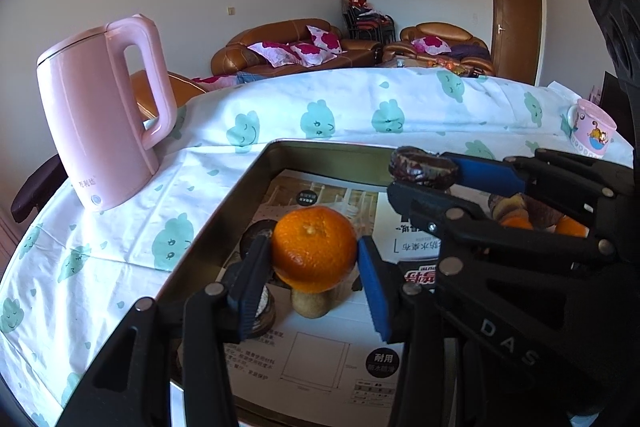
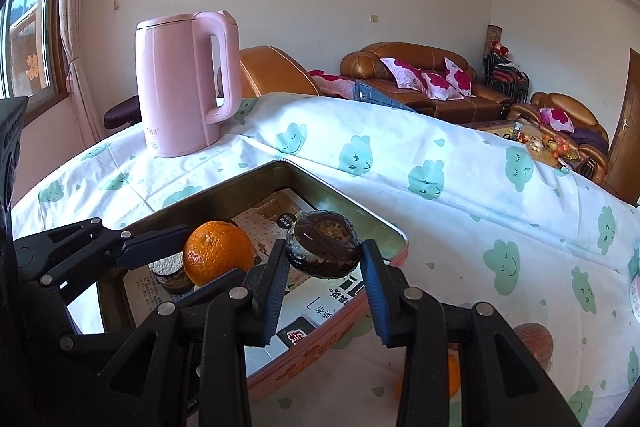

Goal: Organize fruits
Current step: 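Lower the orange and dark cake into the tin and open both tools, then move both open tools back to the remaining fruits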

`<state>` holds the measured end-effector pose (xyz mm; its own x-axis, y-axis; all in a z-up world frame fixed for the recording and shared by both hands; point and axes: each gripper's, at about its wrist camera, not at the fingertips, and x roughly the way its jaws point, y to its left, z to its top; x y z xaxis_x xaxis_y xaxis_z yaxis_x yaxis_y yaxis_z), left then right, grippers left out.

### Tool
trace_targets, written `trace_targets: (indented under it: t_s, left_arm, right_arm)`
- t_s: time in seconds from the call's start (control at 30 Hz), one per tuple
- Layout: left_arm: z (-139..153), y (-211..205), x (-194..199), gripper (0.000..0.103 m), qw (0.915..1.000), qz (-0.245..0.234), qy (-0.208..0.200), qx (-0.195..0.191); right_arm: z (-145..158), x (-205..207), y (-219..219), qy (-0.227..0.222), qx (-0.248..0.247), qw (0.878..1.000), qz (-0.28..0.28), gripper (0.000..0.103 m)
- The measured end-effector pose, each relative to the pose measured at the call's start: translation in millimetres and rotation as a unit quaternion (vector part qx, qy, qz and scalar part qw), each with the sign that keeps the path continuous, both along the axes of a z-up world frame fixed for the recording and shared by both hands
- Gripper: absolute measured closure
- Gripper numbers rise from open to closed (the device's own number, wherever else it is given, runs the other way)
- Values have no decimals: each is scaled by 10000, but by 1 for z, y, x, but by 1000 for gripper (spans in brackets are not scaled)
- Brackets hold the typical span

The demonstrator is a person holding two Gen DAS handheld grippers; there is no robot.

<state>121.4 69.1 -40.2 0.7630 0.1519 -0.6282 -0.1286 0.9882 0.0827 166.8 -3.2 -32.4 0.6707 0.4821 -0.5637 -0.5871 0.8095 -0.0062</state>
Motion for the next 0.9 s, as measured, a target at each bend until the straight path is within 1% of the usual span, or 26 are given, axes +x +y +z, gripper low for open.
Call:
trace_targets:
  t_s: [0.47, 0.5, 0.53, 0.6, 0.63, 0.77, 0.83, 0.9]
  left_arm:
    - [-1, -2, 0, 53, 10000, -47, 50, -7]
    - [-1, -2, 0, 51, 10000, -57, 50, -20]
    - [-2, -2, 0, 45, 10000, -62, 49, -32]
    - [-1, -2, -2, 36, 10000, -63, 11, -28]
    - [0, -3, -3, 34, 10000, -72, -15, -21]
    - [2, -5, -5, 29, 9999, -137, -80, -6]
    - [4, -5, -6, 25, 9998, -145, -103, -27]
    - [5, -5, -7, 24, 9998, -160, -142, -43]
  right_arm:
    - [-3, 4, -1, 202, 63, 9997, 83, 63]
    - [-3, 4, -1, 200, 69, 9997, 92, 63]
    - [-2, 3, -1, 184, 72, 9998, 91, 60]
    - [-1, 3, -1, 170, 97, 9998, 89, 52]
    - [-1, 2, -1, 173, 124, 9997, 100, 48]
    - [1, 0, -3, 138, 188, 9997, 95, 44]
    - [1, 0, -4, 104, 204, 9997, 62, 43]
    - [1, 0, -6, 93, 243, 9997, 39, 42]
